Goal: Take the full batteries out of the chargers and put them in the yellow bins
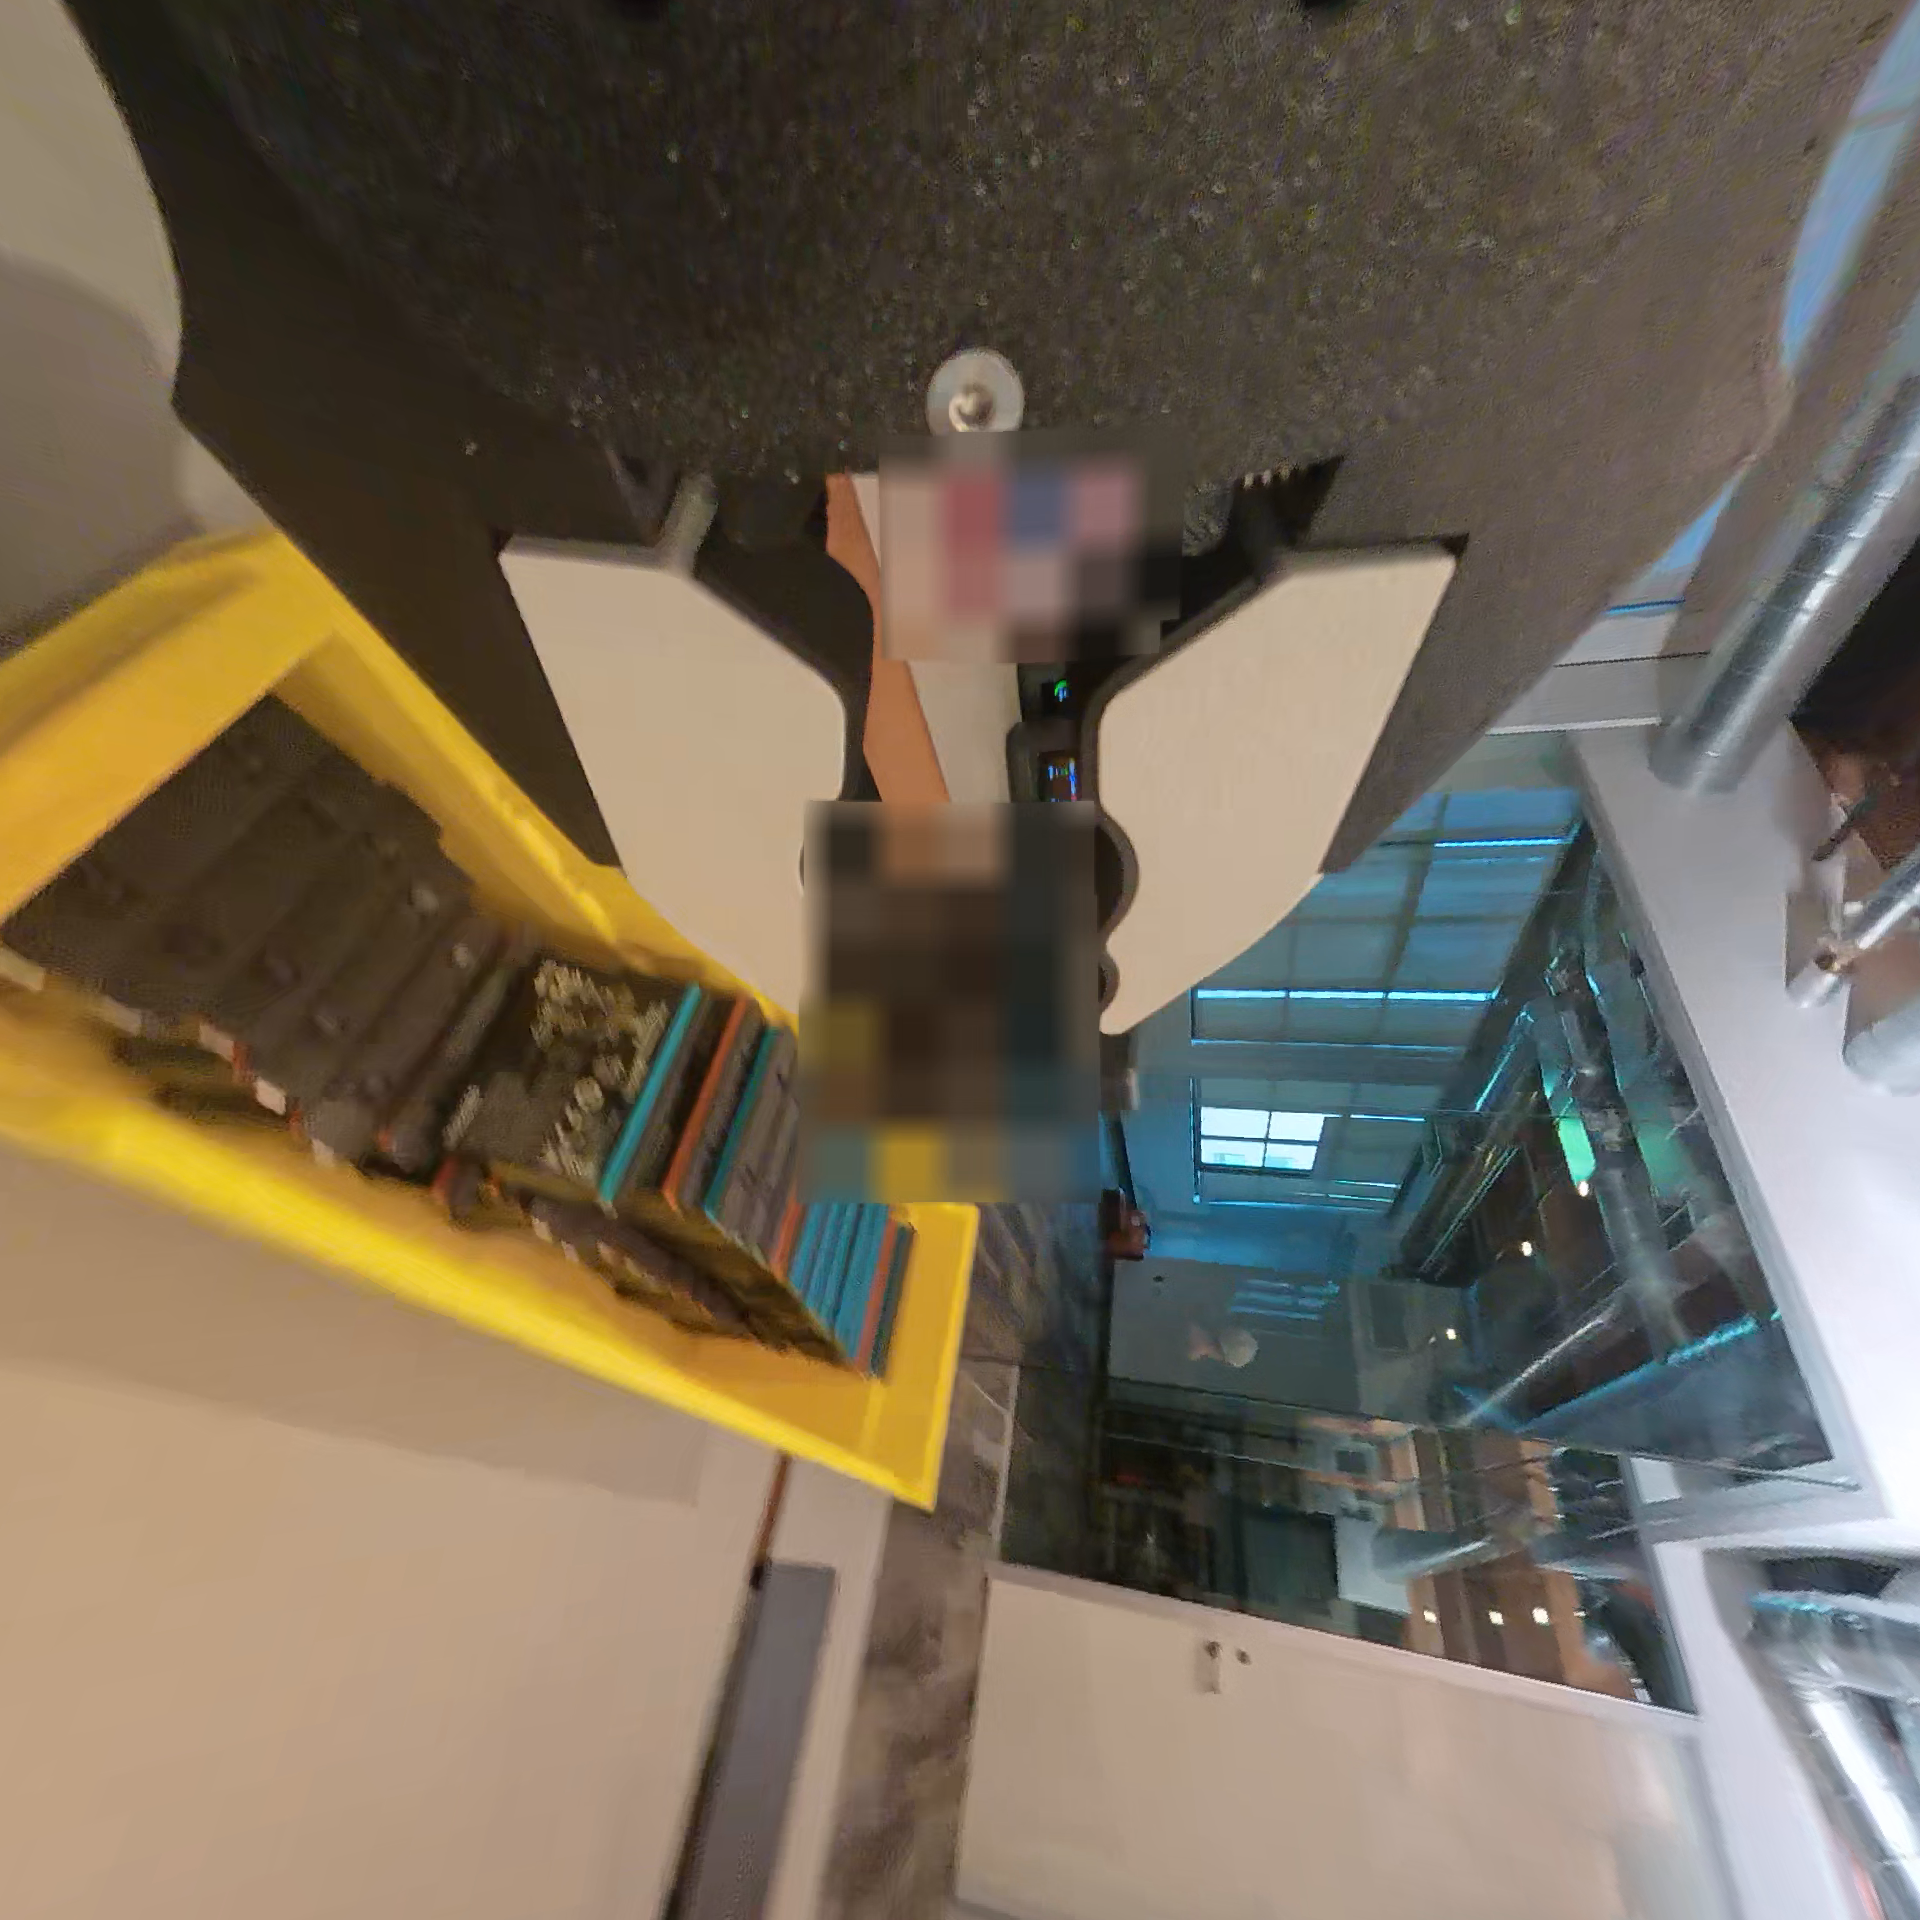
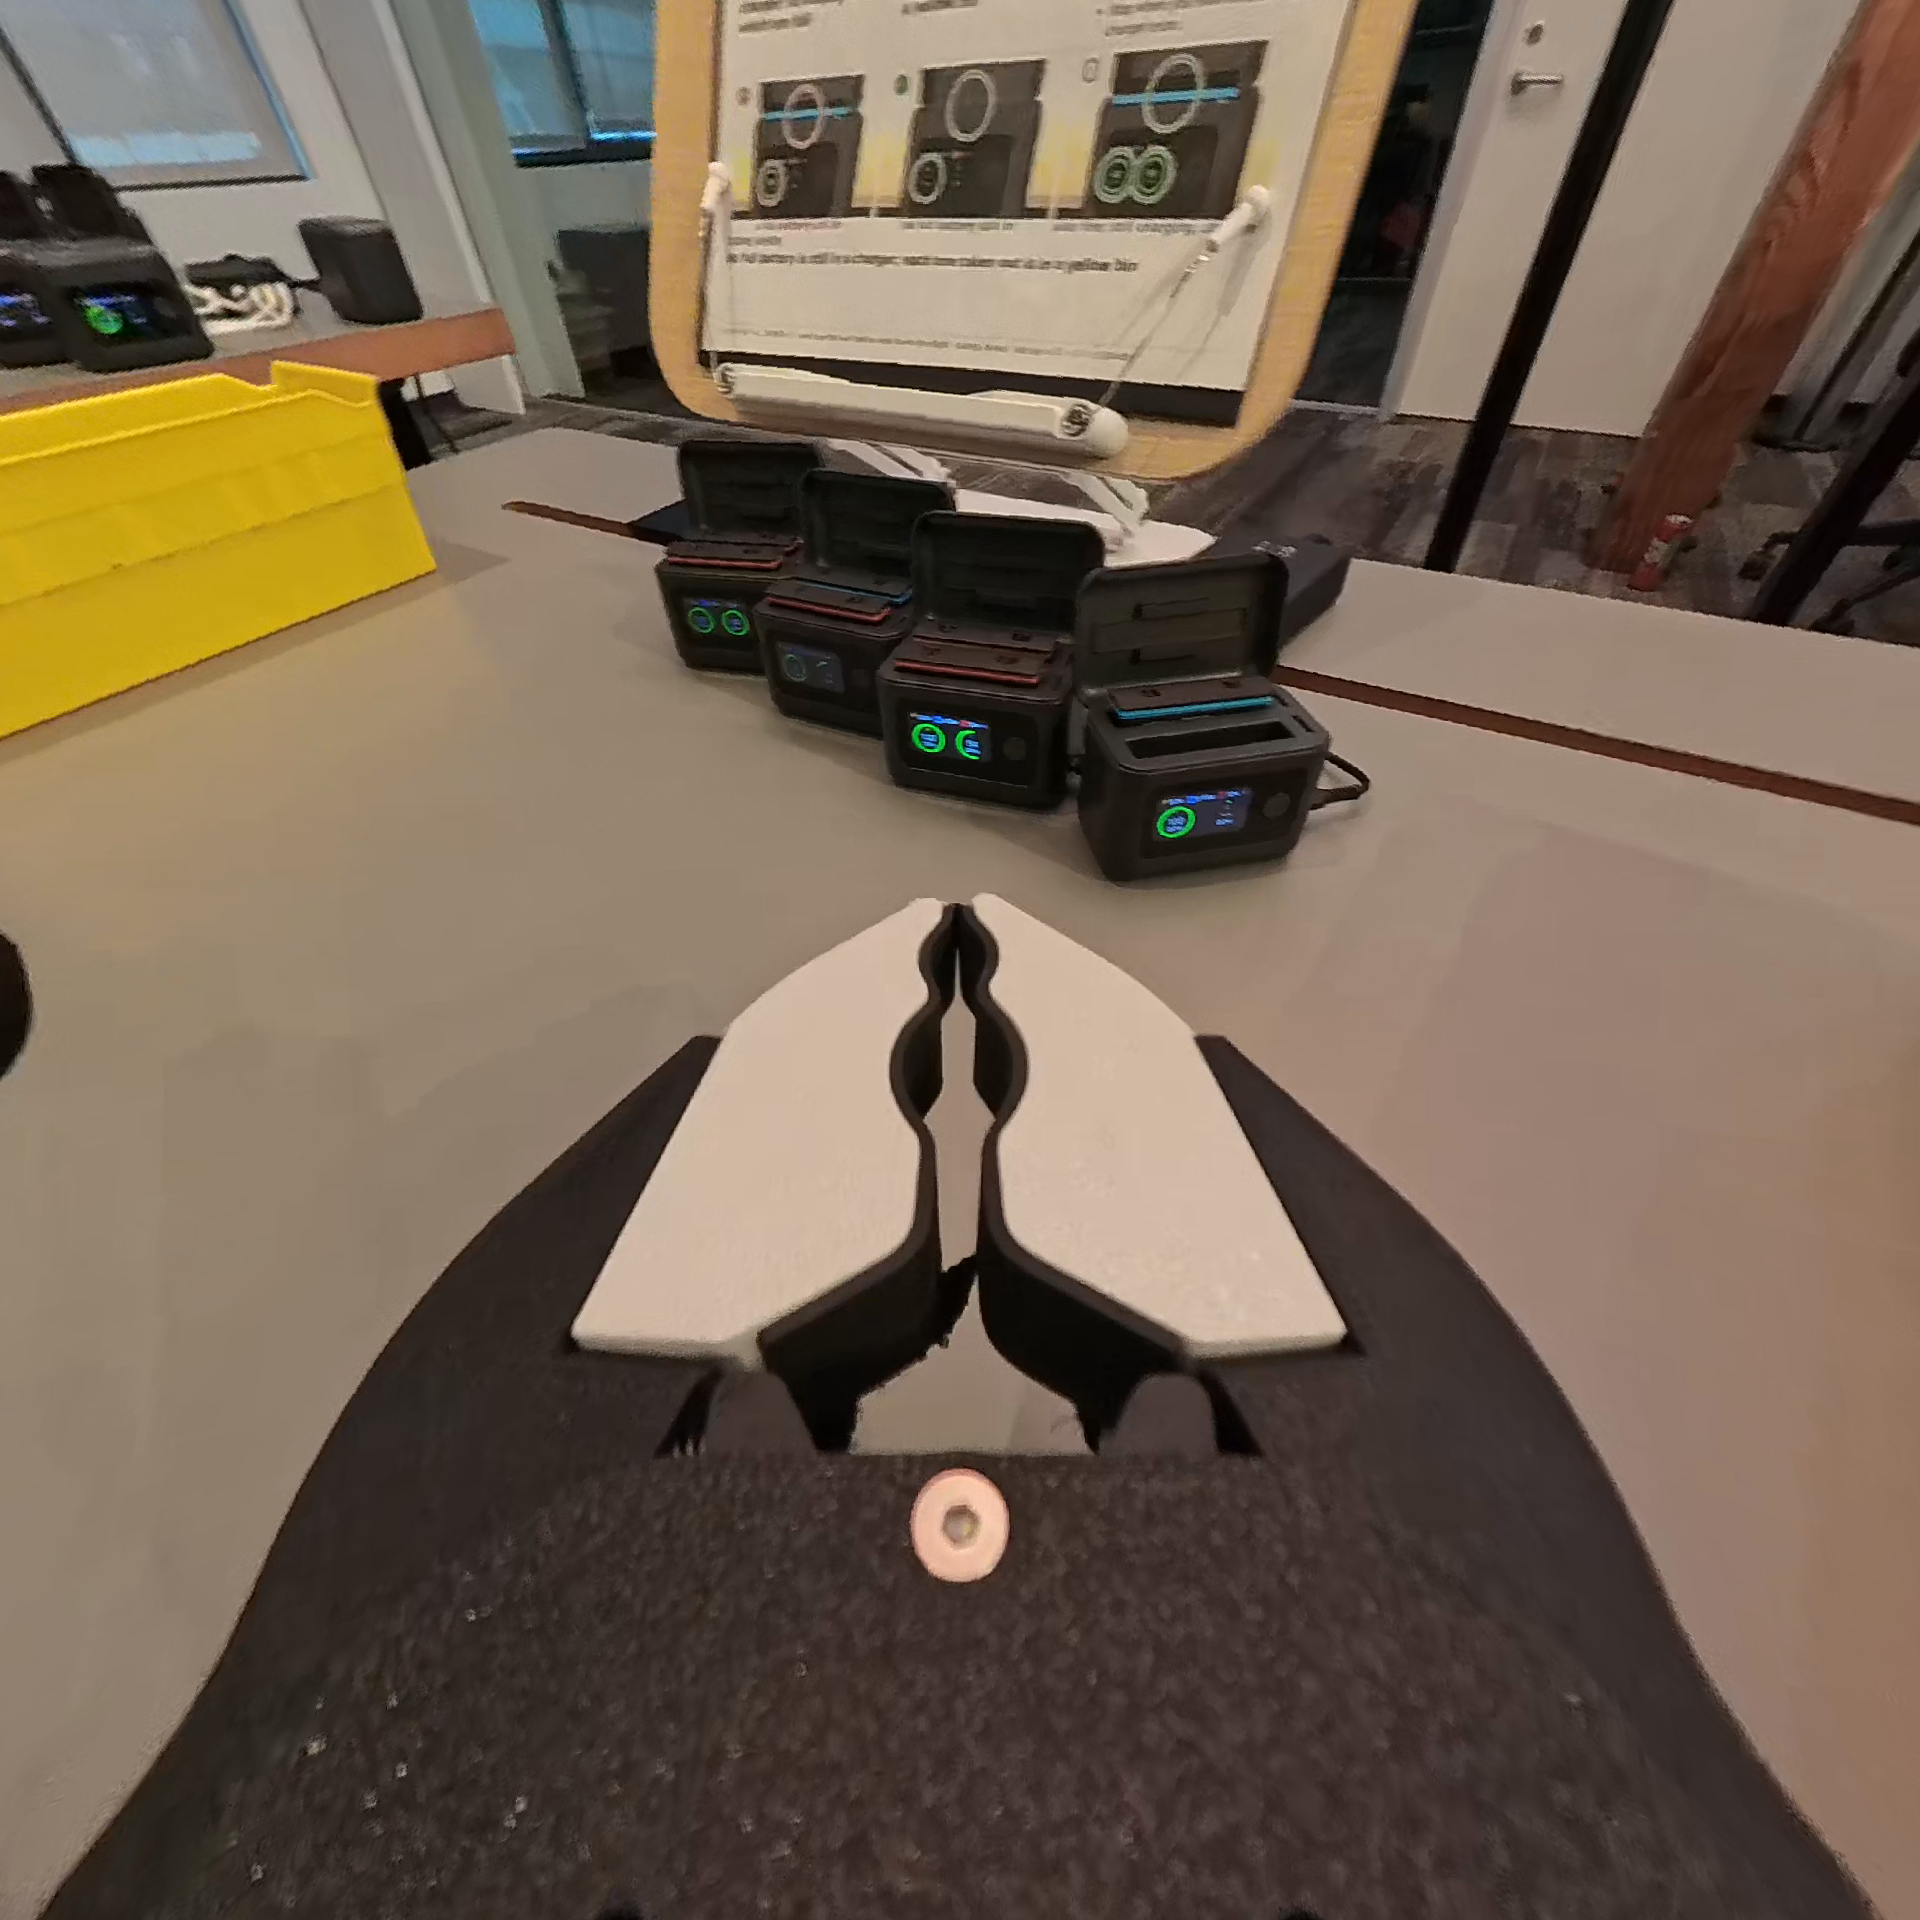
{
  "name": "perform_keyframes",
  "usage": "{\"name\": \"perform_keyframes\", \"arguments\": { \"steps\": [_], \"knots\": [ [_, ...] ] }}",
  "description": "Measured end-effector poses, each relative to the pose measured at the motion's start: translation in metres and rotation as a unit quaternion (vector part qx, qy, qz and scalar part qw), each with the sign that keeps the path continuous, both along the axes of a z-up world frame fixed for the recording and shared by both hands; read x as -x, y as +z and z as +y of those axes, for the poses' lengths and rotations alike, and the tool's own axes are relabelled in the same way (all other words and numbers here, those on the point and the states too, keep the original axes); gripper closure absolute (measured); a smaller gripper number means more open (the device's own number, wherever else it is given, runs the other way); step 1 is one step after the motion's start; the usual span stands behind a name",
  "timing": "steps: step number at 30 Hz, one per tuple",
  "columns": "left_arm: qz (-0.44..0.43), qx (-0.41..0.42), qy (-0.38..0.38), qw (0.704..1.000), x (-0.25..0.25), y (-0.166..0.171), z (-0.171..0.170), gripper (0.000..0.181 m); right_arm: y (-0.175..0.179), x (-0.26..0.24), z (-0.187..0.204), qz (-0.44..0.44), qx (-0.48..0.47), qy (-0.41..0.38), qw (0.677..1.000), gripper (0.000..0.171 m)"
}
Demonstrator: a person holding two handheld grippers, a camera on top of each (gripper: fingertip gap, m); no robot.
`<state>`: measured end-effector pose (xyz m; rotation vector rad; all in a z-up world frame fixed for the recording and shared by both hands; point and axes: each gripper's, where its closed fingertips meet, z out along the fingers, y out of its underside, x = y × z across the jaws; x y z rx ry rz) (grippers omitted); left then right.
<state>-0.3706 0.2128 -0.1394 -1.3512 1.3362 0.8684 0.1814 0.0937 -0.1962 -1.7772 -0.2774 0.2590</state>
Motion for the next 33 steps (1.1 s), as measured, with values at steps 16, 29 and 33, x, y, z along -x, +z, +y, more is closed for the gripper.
{"name": "perform_keyframes", "arguments": {
  "steps": [16, 29, 33],
  "knots": [
    [-0.111, -0.027, -0.303, 0.946, -0.361, 0.0, -0.094, 0.14, 0.053, 0.134, -0.023, -0.102, -0.07, 0.185, 0.975, 0.141],
    [-0.136, 0.007, -0.386, 0.913, -0.436, -0.023, -0.135, 0.147, 0.029, 0.114, -0.014, -0.09, -0.044, 0.161, 0.982, 0.161],
    [-0.311, 0.202, -0.389, 0.843, -0.431, -0.018, -0.138, 0.134, 0.06, 0.103, -0.03, 0.036, -0.11, 0.244, 0.963, 0.16]
  ]
}}
